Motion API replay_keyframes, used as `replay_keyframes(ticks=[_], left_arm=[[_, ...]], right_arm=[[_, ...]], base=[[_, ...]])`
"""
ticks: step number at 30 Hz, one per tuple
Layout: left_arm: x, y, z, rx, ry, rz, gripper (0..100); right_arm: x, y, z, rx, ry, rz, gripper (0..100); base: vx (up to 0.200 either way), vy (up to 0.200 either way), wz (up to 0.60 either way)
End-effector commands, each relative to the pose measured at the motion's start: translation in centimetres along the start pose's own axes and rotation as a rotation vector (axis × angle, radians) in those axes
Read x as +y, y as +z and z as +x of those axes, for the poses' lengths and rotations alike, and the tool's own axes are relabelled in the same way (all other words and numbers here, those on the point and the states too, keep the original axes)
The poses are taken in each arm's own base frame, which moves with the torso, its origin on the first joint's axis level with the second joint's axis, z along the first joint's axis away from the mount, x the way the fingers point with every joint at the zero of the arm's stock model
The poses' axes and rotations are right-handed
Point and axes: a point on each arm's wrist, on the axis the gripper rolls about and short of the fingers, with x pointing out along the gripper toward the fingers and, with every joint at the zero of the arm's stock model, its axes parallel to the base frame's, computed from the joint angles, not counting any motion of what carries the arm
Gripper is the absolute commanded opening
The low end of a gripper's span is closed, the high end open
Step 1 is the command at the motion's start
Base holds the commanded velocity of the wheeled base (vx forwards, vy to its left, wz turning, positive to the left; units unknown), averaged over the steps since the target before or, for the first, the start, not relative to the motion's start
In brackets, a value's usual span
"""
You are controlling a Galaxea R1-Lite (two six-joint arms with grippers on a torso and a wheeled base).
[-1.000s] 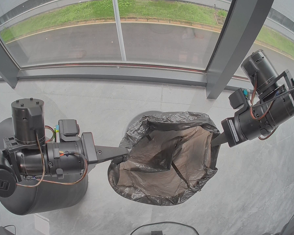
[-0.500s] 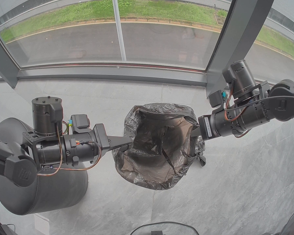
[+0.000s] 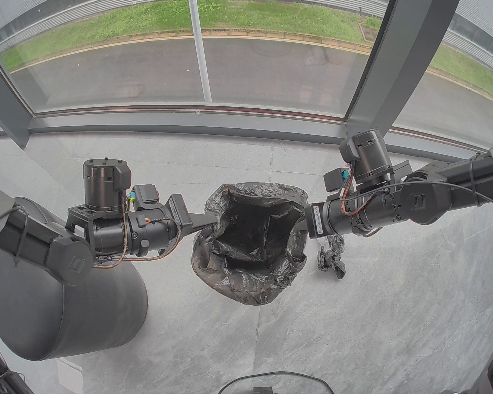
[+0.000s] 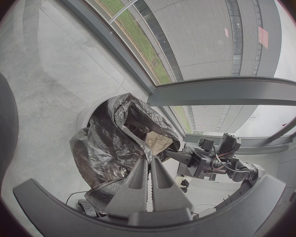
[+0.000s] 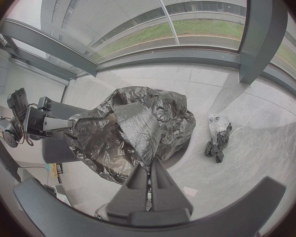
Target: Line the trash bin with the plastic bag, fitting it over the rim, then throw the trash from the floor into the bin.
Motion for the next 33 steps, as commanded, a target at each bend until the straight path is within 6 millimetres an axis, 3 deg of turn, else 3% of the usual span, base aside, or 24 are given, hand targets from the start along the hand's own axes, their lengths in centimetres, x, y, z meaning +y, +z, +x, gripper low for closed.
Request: replay_keyframes(ticks=[1, 20, 33], left_arm=[[1.9, 0.4, 1.7, 0.011, 0.035, -0.024, 0], [4.8, 0.8, 3.4, -0.019, 0.058, -0.020, 0], [4.4, 1.7, 3.8, -0.042, 0.039, -0.004, 0]], right_arm=[[-1.3, -0.7, 2.3, 0.026, -0.020, 0.018, 0], [-4.0, -1.4, 2.5, 0.038, -0.079, 0.054, 0], [-6.1, -2.5, 3.0, 0.077, -0.128, 0.094, 0]], base=[[0.000, 0.000, 0.00], [0.000, 0.000, 0.00], [0.000, 0.000, 0.00]])
